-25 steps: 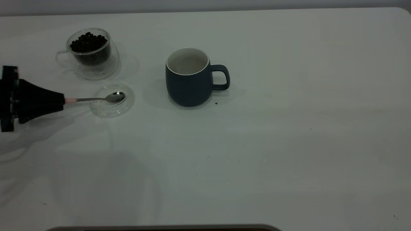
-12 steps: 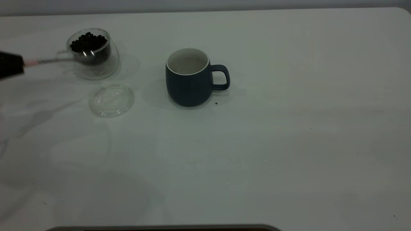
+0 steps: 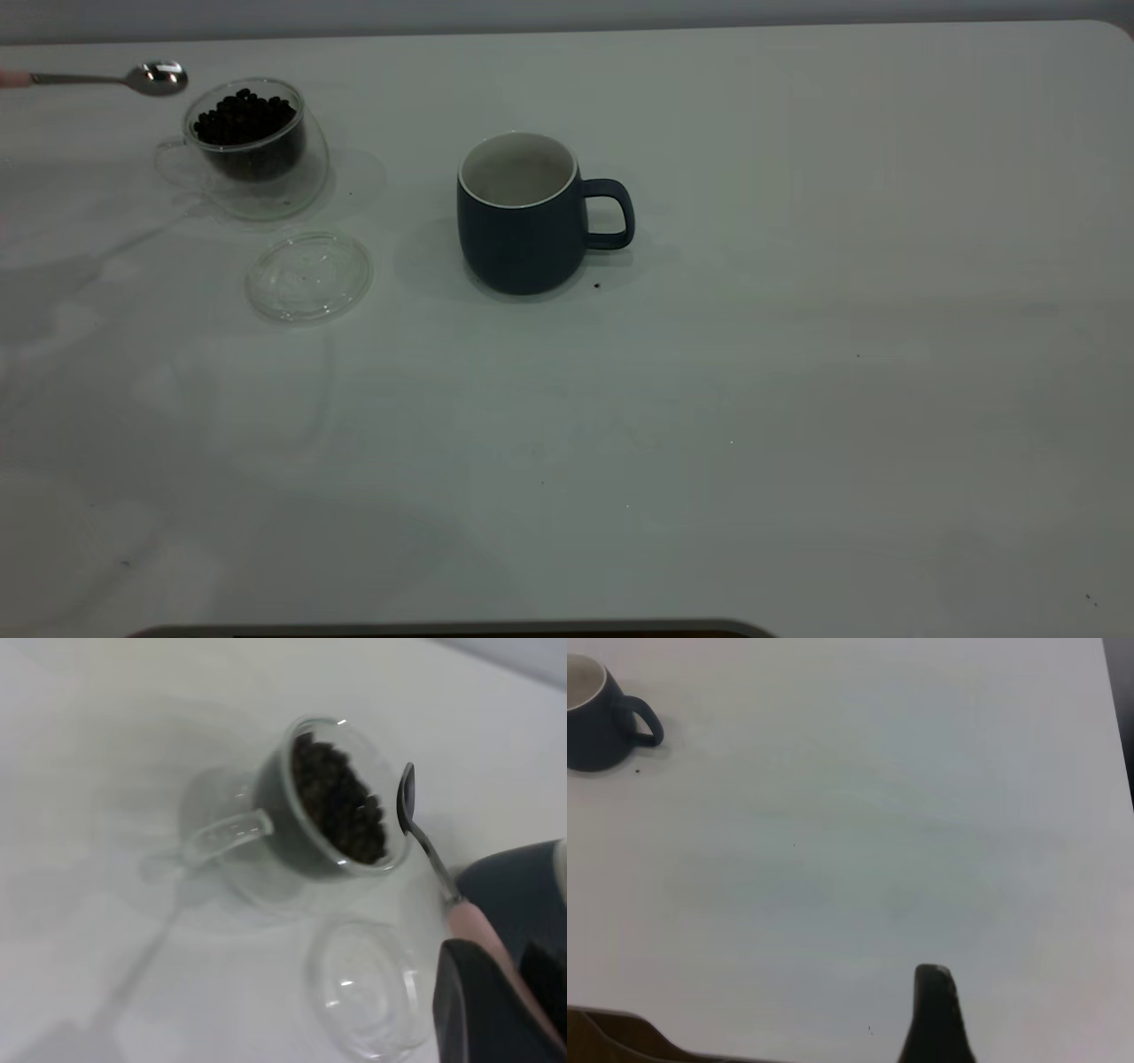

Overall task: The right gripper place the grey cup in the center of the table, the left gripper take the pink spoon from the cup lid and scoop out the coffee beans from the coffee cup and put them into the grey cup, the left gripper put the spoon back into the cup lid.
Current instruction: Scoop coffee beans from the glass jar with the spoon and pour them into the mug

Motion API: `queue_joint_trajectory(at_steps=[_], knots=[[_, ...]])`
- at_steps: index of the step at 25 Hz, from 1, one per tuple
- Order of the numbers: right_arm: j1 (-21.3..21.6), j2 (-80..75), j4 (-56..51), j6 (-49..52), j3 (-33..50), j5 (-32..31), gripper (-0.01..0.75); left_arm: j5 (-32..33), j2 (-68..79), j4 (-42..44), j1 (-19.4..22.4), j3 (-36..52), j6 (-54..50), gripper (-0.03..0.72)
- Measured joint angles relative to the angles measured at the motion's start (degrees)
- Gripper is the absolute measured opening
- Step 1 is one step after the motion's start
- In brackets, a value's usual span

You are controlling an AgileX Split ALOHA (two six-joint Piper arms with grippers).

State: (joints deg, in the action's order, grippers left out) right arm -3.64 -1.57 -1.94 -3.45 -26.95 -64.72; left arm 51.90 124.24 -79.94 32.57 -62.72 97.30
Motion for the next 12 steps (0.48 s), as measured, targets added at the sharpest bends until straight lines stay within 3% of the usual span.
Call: queue_joint_trajectory(at_steps=[12], knots=[[0.0, 0.0, 0.0, 0.0, 0.0, 0.0, 0.591, -7.2, 3.4, -2.7, -6.4, -3.7, 4.7, 0.123]])
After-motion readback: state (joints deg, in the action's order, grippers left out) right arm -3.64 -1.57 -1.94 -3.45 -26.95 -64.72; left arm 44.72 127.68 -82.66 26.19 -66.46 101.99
